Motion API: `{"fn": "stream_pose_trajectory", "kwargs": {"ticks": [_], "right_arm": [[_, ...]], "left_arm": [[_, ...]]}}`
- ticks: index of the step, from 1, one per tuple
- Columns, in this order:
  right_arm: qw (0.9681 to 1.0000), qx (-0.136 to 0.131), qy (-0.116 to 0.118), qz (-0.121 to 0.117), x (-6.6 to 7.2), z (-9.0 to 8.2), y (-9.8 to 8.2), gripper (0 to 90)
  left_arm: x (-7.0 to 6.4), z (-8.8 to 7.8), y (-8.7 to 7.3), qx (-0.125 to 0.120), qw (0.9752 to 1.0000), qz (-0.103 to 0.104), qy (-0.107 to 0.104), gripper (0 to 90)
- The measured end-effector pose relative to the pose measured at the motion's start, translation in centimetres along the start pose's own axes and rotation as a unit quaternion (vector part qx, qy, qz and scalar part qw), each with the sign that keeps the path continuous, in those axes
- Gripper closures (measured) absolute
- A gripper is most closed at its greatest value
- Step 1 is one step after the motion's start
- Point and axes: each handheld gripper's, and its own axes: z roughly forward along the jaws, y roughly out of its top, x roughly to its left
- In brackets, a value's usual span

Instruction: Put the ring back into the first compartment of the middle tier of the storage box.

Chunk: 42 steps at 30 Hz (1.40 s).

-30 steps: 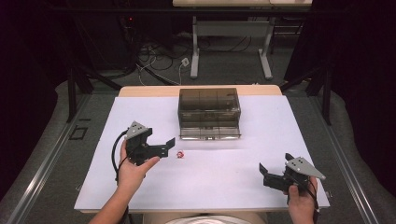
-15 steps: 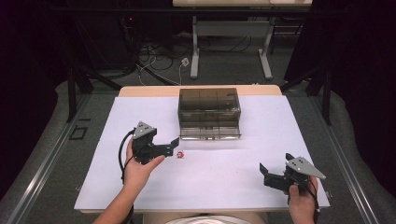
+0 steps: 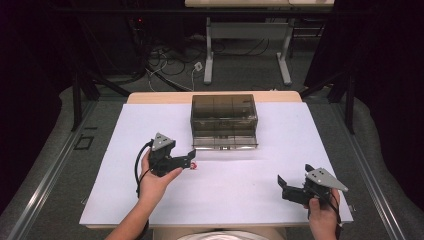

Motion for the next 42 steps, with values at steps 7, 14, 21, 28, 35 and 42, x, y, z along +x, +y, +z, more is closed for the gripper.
{"fn": "stream_pose_trajectory", "kwargs": {"ticks": [7, 14, 21, 28, 35, 42], "right_arm": [[1.0000, 0.000, 0.002, 0.000, -0.1, 0.0, 0.0, 0.0], [1.0000, 0.003, 0.003, 0.002, -0.1, 0.0, 0.0, 0.0], [1.0000, 0.002, 0.001, 0.002, -0.2, 0.1, -0.1, 0.0], [1.0000, 0.006, 0.001, 0.001, -0.2, 0.1, -0.1, 0.0], [1.0000, 0.005, 0.002, -0.001, -0.2, 0.2, -0.1, 0.0], [1.0000, 0.005, 0.005, -0.001, -0.2, 0.3, -0.2, 0.0]], "left_arm": [[-0.2, 0.8, -0.3, 0.010, 0.9999, -0.013, 0.000, 16.9], [-0.3, 1.6, -0.4, 0.025, 0.9996, -0.012, 0.002, 16.9], [-0.4, 2.5, -0.8, 0.033, 0.9992, -0.019, 0.008, 16.9], [-0.4, 3.4, -1.5, 0.040, 0.9988, -0.018, 0.019, 17.5], [-0.3, 3.9, -2.2, 0.048, 0.9985, -0.011, 0.025, 20.4], [-0.2, 4.6, -3.0, 0.069, 0.9972, 0.000, 0.028, 23.6]]}}
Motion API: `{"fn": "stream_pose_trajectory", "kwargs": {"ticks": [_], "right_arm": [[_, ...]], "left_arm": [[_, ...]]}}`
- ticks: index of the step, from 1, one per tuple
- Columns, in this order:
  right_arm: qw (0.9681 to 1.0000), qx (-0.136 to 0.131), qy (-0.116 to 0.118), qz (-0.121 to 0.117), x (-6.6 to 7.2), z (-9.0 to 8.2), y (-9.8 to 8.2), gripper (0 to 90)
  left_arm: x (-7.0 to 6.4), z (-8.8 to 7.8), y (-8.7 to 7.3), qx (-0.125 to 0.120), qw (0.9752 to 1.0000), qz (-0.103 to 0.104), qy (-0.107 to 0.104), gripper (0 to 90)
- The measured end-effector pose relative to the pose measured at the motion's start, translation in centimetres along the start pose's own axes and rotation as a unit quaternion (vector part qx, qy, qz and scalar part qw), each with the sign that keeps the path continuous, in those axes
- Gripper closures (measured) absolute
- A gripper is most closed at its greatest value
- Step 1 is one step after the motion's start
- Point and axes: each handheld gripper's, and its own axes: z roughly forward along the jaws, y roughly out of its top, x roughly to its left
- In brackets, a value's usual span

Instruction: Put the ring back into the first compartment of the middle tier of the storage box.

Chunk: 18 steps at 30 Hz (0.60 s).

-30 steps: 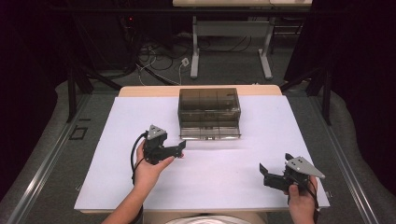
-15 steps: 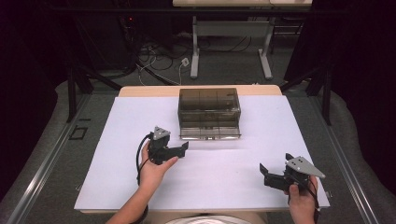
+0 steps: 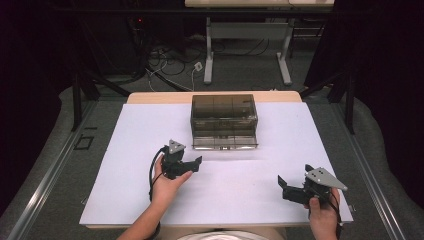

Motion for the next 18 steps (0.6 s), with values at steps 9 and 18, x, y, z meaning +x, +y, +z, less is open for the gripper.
{"fn": "stream_pose_trajectory", "kwargs": {"ticks": [9, 18], "right_arm": [[1.0000, 0.001, 0.001, -0.005, -0.01, 0.15, -0.05, 0.0], [0.9999, 0.009, 0.004, -0.009, -0.01, 0.15, -0.07, 0.0]], "left_arm": [[0.12, 0.59, -0.52, 0.020, 0.9998, -0.002, 0.008, 26.8], [-0.18, 1.00, -0.77, 0.034, 0.9992, 0.015, 0.017, 32.0]]}}
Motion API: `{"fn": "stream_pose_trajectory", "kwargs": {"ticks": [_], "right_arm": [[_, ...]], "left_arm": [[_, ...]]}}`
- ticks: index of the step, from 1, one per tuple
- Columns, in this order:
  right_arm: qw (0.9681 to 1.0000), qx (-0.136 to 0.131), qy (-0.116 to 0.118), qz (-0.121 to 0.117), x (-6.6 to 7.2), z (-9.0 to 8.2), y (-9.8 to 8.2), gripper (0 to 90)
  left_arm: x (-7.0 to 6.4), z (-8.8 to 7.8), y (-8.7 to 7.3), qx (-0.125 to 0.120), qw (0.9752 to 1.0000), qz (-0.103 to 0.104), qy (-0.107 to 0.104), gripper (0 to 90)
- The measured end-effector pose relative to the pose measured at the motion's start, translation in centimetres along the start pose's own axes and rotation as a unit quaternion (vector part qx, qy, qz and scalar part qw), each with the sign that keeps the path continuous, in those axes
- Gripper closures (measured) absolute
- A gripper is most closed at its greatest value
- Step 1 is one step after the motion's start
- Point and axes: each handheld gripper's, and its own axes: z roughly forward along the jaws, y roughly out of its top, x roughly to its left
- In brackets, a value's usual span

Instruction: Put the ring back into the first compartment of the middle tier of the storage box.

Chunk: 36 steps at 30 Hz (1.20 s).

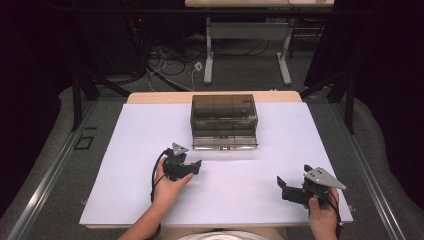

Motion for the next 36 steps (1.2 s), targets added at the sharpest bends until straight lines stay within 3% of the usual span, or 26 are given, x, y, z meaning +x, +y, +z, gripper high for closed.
{"fn": "stream_pose_trajectory", "kwargs": {"ticks": [9, 36], "right_arm": [[1.0000, 0.004, 0.004, -0.001, 0.09, 0.12, -0.05, 0.0], [1.0000, 0.006, 0.004, -0.003, 0.10, 0.18, -0.08, 0.0]], "left_arm": [[-0.06, 0.25, -0.07, 0.020, 0.9997, -0.015, -0.007, 40.2], [-0.24, 0.55, -0.22, 0.045, 0.9989, -0.011, -0.010, 59.9]]}}
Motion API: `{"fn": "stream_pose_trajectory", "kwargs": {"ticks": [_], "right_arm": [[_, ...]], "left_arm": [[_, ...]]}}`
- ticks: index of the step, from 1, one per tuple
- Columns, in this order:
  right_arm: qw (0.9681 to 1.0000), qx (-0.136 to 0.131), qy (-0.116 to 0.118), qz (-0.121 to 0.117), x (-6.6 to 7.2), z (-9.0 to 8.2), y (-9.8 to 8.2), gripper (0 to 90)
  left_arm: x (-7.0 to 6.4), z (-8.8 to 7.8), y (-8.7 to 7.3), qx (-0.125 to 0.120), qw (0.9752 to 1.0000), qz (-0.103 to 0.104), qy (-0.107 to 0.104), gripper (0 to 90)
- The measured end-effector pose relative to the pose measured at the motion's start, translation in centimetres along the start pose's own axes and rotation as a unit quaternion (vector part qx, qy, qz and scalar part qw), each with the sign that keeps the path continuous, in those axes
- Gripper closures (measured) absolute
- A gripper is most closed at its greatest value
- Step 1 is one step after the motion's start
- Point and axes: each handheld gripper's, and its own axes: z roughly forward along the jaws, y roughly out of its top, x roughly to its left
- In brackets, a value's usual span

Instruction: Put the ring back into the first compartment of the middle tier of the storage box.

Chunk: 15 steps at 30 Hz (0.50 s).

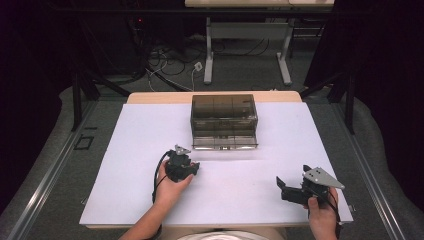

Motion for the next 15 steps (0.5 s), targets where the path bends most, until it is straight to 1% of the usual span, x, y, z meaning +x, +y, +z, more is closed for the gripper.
{"fn": "stream_pose_trajectory", "kwargs": {"ticks": [3, 6, 8, 9, 10, 11, 12, 15], "right_arm": [[1.0000, 0.000, 0.000, 0.000, 0.01, 0.00, 0.00, 0.0], [1.0000, 0.001, 0.001, 0.001, 0.05, 0.02, -0.01, 0.0], [1.0000, 0.002, 0.001, 0.000, 0.04, 0.02, 0.00, 0.0], [1.0000, 0.001, 0.001, 0.002, 0.07, 0.02, 0.00, 0.0], [1.0000, 0.000, 0.002, -0.001, 0.03, 0.06, -0.02, 0.0], [1.0000, -0.001, 0.001, -0.001, 0.03, 0.09, -0.03, 0.0], [1.0000, 0.004, 0.002, -0.002, 0.02, 0.02, 0.00, 0.0], [1.0000, 0.004, 0.000, 0.001, 0.10, 0.00, -0.02, 0.0]], "left_arm": [[0.03, -0.02, 0.02, 0.002, 1.0000, 0.001, 0.001, 61.7], [0.05, -0.04, 0.02, 0.003, 1.0000, -0.002, -0.003, 63.6], [0.03, -0.06, 0.03, 0.004, 1.0000, -0.002, -0.002, 66.1], [-0.03, -0.06, 0.03, 0.004, 1.0000, -0.003, -0.001, 66.4], [-0.03, -0.06, 0.03, 0.004, 1.0000, -0.003, -0.001, 66.7], [0.01, -0.11, 0.06, 0.009, 0.9999, -0.003, -0.006, 66.8], [0.00, -0.06, 0.04, 0.005, 1.0000, -0.005, -0.005, 67.0], [0.04, -0.06, 0.05, 0.006, 1.0000, -0.005, -0.005, 67.2]]}}
